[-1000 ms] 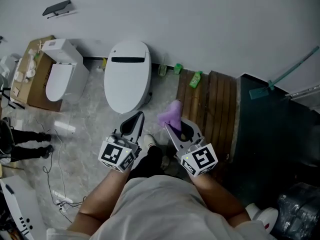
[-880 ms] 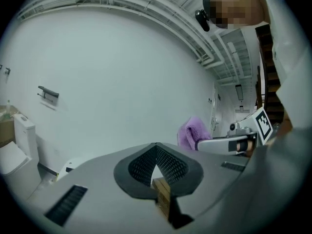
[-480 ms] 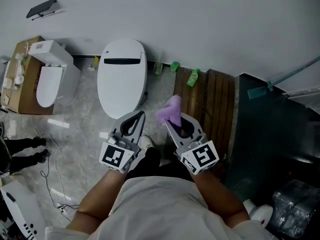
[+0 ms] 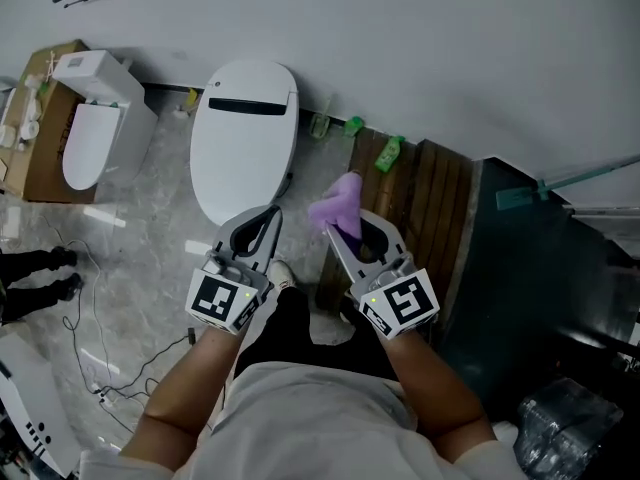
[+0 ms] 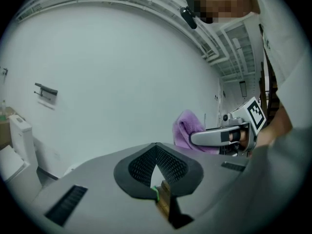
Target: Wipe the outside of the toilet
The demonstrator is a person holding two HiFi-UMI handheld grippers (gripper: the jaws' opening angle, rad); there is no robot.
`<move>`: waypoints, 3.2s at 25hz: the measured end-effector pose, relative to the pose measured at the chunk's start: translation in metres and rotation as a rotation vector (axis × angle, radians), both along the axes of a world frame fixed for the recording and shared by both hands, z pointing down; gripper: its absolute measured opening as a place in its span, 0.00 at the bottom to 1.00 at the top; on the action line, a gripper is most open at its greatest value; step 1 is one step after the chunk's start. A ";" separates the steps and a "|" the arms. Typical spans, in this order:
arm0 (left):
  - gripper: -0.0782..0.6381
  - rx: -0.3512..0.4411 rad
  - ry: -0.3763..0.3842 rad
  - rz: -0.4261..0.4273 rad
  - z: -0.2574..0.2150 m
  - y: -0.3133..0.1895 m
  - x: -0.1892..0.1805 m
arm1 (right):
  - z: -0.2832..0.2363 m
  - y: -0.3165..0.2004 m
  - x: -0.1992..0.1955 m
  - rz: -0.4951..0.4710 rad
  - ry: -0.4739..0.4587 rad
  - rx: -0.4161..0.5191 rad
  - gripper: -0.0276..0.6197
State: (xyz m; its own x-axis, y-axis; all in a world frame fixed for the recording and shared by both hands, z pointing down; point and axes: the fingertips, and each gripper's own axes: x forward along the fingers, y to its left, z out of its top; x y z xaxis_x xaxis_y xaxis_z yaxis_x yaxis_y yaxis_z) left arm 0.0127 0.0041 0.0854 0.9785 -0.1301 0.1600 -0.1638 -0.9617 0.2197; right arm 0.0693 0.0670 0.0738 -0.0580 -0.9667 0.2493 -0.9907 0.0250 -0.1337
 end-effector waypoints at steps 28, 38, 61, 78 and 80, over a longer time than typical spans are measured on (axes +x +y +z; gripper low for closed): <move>0.12 0.059 -0.014 -0.415 0.249 -0.056 0.095 | 0.267 -0.117 0.147 -0.347 -0.043 0.061 0.19; 0.12 0.096 0.032 -0.502 0.395 -0.077 0.131 | 0.430 -0.157 0.175 -0.382 -0.026 0.115 0.19; 0.12 0.104 -0.028 -0.428 0.526 -0.086 0.195 | 0.642 -0.290 0.251 -0.301 -0.315 0.079 0.20; 0.12 0.108 -0.041 -0.528 0.535 -0.079 0.159 | 0.660 -0.269 0.174 -0.484 -0.379 0.081 0.20; 0.12 0.105 -0.047 -0.531 0.538 -0.078 0.160 | 0.665 -0.250 0.151 -0.511 -0.347 0.075 0.20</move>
